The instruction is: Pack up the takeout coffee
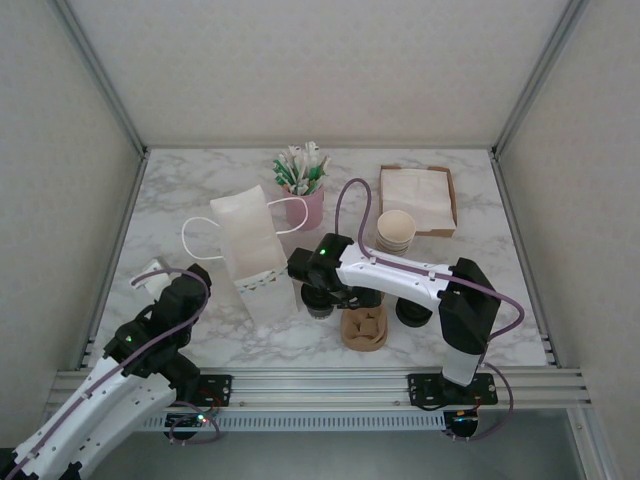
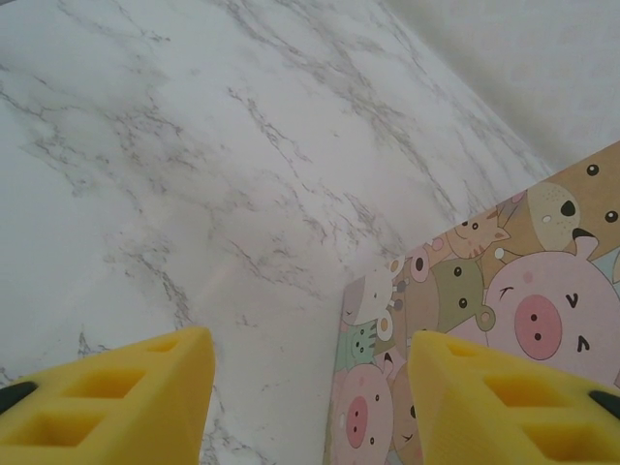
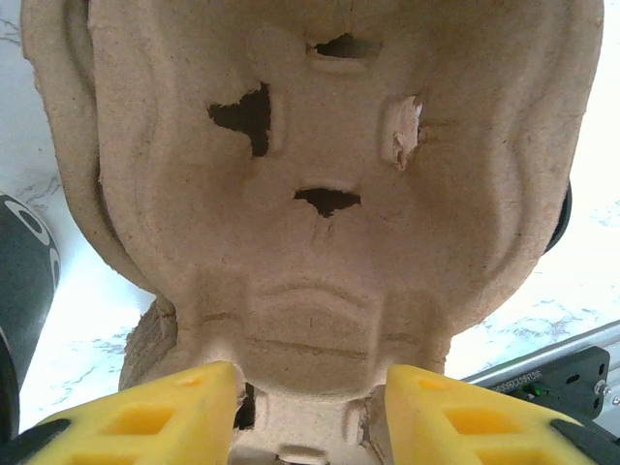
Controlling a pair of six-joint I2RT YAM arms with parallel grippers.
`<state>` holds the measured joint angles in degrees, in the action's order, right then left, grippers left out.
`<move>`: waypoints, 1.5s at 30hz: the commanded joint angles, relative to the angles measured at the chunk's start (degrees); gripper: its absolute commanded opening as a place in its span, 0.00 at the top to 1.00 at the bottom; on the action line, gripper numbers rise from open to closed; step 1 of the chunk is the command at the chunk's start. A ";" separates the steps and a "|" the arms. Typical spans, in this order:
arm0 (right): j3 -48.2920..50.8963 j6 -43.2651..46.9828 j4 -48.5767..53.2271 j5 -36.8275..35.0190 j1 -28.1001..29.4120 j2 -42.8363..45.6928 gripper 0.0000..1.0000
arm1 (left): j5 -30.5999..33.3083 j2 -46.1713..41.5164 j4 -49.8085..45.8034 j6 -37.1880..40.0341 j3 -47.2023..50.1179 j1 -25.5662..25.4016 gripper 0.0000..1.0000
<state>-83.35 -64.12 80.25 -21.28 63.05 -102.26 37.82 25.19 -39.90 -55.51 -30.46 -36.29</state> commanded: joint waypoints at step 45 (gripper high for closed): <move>4.14 -4.64 -1.24 -4.30 -0.13 -0.59 0.52 | -2.61 1.66 0.01 -3.12 -0.74 -0.36 0.47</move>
<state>-80.36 -66.76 78.74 -24.51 63.02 -103.70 35.00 26.41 -39.64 -57.23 -30.46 -36.29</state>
